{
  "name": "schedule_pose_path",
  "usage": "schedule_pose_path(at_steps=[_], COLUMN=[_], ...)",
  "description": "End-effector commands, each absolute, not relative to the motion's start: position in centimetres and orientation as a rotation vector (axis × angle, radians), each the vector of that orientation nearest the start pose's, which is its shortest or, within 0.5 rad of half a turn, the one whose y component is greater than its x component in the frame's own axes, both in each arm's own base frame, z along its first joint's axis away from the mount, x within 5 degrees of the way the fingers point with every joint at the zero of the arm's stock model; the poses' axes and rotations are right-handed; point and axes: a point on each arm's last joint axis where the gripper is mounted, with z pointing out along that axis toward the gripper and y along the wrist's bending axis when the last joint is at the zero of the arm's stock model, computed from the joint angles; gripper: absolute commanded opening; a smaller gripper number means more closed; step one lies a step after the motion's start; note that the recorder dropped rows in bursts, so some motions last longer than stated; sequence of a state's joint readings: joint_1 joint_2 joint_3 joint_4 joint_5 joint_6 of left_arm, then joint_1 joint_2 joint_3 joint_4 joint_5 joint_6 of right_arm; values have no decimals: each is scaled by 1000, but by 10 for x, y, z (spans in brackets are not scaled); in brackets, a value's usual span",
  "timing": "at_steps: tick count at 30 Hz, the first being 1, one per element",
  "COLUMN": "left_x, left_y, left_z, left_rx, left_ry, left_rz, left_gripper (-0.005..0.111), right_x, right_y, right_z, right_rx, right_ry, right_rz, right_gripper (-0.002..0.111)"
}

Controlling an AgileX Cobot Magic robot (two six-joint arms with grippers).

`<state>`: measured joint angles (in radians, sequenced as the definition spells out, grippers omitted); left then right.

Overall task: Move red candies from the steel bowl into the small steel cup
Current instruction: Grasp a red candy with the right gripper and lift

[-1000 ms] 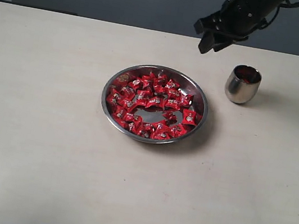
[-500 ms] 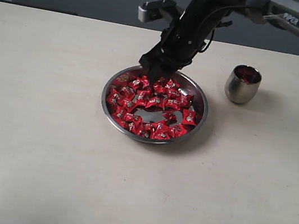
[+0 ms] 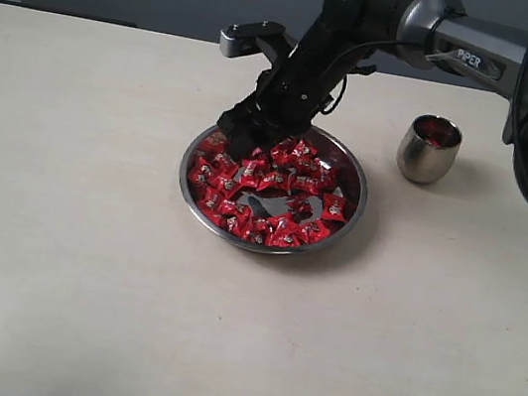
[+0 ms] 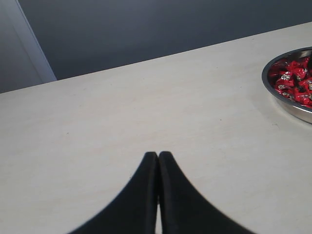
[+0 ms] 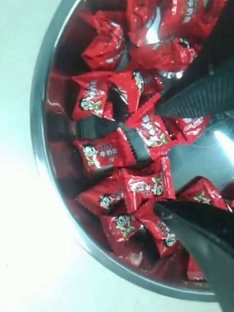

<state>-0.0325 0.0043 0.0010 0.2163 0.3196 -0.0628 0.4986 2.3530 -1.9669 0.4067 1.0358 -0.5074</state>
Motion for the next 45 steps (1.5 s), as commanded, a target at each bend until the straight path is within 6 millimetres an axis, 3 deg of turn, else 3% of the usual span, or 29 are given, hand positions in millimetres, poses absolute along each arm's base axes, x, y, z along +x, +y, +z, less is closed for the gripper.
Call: schedule_pose_path(at_steps=[1,8,15,20,24,32,38,40,45], left_x=[54,54,54,54,54,54,54,54,54], left_y=[4,4,4,4,4,4,4,4,4], left_z=[186,186,186,186,186,186,186,186,186], left_rx=[107,106,106,106,106,106,106,106,106], left_ry=[1788,1788,1788,1788,1788,1788,1788,1788,1788], left_rz=[138,136,136,136,136,136,136,136,136], left_gripper=[0,0,0,0,0,0,0,0,0], right_x=[420,421,422,422,422,421,422,422,420], right_y=[269,267,266,266,266,264,254,250,247], right_z=[151,131,125,124,124,130,134,133,125], right_rx=[-1199,-1232,-1250,-1252,-1252,-1258,-1324,-1338,-1369], right_ry=[2605,2645,2648,2648,2648,2652,2664,2688,2731], right_rz=[509,463,429,426,426,423,272,212,187], right_gripper=[50,50,48,16,-1,3,40,47,42])
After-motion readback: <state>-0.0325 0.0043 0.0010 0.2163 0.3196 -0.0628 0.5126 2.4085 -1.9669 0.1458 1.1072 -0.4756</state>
